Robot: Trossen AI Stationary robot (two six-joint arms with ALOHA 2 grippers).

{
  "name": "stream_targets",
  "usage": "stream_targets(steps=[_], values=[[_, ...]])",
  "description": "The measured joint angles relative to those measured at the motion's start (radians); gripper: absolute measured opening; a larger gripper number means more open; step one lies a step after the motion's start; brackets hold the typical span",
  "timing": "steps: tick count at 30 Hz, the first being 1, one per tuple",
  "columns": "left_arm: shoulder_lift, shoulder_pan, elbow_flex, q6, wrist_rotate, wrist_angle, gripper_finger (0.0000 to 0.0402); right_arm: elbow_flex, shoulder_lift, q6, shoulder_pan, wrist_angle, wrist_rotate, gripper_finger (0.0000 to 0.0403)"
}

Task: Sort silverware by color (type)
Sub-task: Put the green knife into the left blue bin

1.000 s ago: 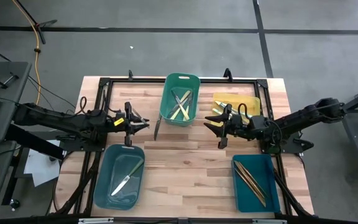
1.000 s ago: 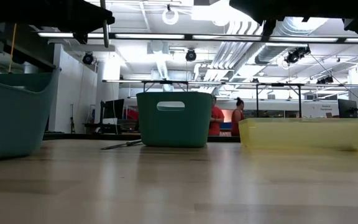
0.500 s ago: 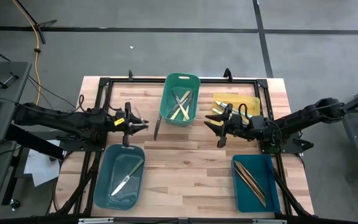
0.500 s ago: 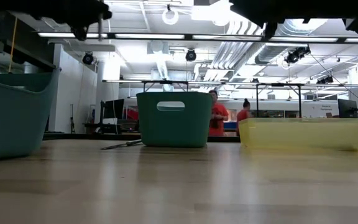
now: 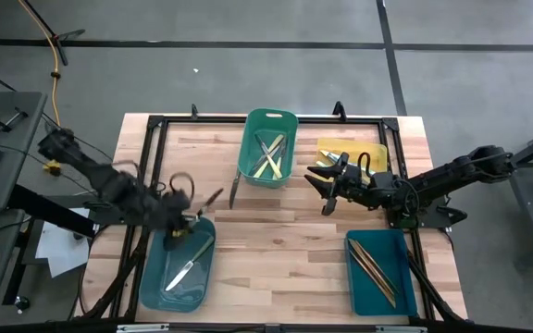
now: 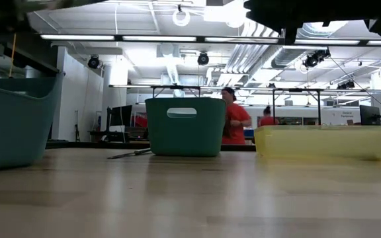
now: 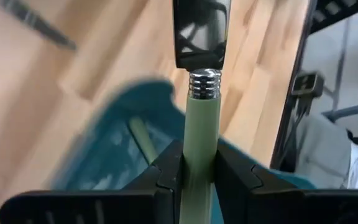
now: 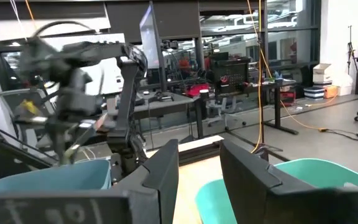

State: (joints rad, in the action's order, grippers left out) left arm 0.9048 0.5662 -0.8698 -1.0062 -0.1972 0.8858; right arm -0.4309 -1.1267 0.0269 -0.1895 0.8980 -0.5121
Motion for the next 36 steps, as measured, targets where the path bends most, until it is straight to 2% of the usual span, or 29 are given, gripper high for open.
stream_targets(steps=[5, 10, 14, 24, 32, 36], values=[[0.163, 0.193, -0.004, -0.295, -0.015, -0.015, 0.0055, 0.0, 0.0, 0.0, 0.0, -0.011, 0.001, 0.0115], [0.314, 0.327, -0.004, -0.55, 0.081, -0.015, 0.0055, 0.0, 0.0, 0.0, 0.0, -0.022, 0.005, 0.0114], [0.396, 0.393, -0.004, -0.678, 0.117, -0.014, 0.0055, 0.0, 0.0, 0.002, 0.0, -0.021, 0.005, 0.0114], [0.492, 0.413, -0.004, -0.706, 0.166, -0.015, 0.0055, 0.0, 0.0, 0.003, 0.0, -0.018, 0.004, 0.0114], [0.543, 0.379, 0.006, -0.679, 0.176, -0.031, 0.0055, 0.0, 0.0, 0.003, 0.0, -0.018, 0.004, 0.0114], [0.574, 0.358, 0.005, -0.656, 0.215, -0.027, 0.0055, 0.0, 0.0, 0.003, 0.0, -0.018, 0.004, 0.0114]])
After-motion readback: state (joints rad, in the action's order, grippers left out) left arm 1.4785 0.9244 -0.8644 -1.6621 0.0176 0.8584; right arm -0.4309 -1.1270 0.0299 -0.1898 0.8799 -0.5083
